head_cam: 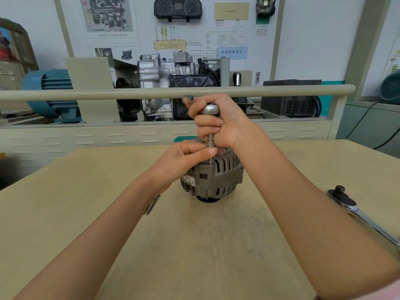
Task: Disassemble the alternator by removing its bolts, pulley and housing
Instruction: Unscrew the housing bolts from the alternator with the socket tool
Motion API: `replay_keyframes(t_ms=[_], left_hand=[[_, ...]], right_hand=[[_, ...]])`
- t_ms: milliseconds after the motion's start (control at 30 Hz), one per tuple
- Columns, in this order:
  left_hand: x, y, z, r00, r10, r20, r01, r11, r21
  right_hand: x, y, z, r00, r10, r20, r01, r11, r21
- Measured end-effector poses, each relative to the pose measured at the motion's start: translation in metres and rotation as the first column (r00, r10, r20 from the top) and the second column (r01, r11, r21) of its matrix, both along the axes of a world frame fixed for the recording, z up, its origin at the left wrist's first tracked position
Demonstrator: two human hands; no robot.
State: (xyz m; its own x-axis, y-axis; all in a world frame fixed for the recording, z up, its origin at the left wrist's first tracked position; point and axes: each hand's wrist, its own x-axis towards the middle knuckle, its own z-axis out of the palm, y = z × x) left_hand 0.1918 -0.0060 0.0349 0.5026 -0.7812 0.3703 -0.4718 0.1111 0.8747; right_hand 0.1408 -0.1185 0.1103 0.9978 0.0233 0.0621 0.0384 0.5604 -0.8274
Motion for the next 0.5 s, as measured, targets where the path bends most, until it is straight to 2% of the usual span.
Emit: replay_keyframes(t_ms=[67, 133, 200, 233, 333, 433, 500], left_hand=[[-0.001, 0.000, 0.000, 1.000, 0.014, 0.007, -0.014, 1.000, -0.009], [0.001, -0.001, 0.000, 0.998, 0.050, 0.031, -0.050, 0.999, -0.016], [0.002, -0.001, 0.000, 0.996, 0.078, 0.050, -0.077, 0.997, -0.014], [0.003, -0.002, -0.001, 0.995, 0.081, 0.053, -0.080, 0.997, -0.011], [0.003, -0.001, -0.001, 0.998, 0.053, 0.024, -0.053, 0.999, -0.010], [0.004, -0.001, -0.002, 1.000, -0.008, -0.002, 0.008, 1.000, 0.005], [0.005, -0.001, -0.002, 1.000, -0.011, 0.018, 0.011, 1.000, 0.004]], right_hand=[[0.000, 0.009, -0.003, 0.958, -0.287, 0.024, 0.288, 0.958, -0.008], [0.005, 0.019, -0.006, 0.801, -0.594, 0.070, 0.594, 0.804, 0.023], [0.010, 0.024, -0.008, 0.689, -0.720, 0.085, 0.714, 0.694, 0.090], [0.010, 0.025, -0.007, 0.687, -0.723, 0.076, 0.717, 0.691, 0.091], [0.006, 0.018, -0.003, 0.813, -0.581, 0.034, 0.582, 0.813, -0.017], [0.005, 0.004, 0.001, 0.979, -0.202, -0.013, 0.200, 0.976, -0.088], [0.006, -0.004, 0.002, 0.997, 0.070, -0.021, -0.072, 0.992, -0.102]])
